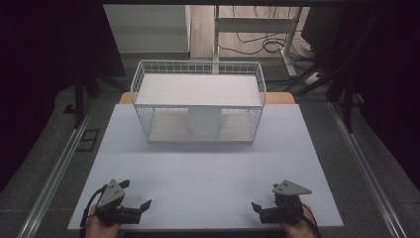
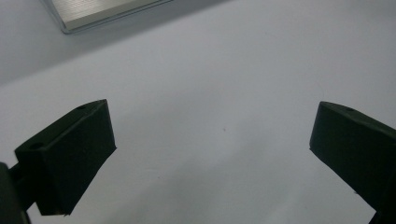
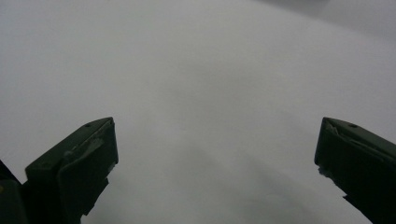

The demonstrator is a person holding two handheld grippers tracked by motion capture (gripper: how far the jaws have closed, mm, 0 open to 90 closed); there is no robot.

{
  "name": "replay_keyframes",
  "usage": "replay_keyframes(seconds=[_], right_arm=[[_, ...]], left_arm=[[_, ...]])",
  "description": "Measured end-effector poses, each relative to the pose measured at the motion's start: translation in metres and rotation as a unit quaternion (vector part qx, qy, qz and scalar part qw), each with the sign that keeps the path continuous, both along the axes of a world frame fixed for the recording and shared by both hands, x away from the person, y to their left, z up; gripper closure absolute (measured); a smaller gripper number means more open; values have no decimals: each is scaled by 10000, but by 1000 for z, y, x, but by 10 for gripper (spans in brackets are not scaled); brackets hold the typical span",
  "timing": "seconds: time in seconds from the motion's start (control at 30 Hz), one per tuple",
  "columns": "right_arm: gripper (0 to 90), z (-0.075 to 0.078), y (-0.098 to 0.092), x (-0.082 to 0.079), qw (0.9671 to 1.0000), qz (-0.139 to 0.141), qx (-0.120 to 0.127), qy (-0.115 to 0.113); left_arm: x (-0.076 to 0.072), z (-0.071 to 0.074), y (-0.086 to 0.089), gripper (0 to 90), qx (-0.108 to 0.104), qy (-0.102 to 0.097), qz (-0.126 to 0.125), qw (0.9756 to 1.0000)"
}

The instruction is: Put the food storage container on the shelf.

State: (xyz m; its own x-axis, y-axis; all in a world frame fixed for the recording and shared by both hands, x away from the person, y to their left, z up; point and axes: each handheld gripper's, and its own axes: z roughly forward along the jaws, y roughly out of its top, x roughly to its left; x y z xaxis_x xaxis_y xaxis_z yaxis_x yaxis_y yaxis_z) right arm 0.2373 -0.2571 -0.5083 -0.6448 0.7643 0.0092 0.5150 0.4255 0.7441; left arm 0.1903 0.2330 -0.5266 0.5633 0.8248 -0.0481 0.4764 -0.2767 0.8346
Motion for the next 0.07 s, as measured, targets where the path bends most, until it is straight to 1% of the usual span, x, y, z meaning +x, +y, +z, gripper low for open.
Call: replay_keyframes(seconds=[0.07], right_arm=[[0, -1, 0, 1, 10000, 0, 22, 4]], left_arm=[[0, 0, 0, 0, -19, -12, 24, 10000]])
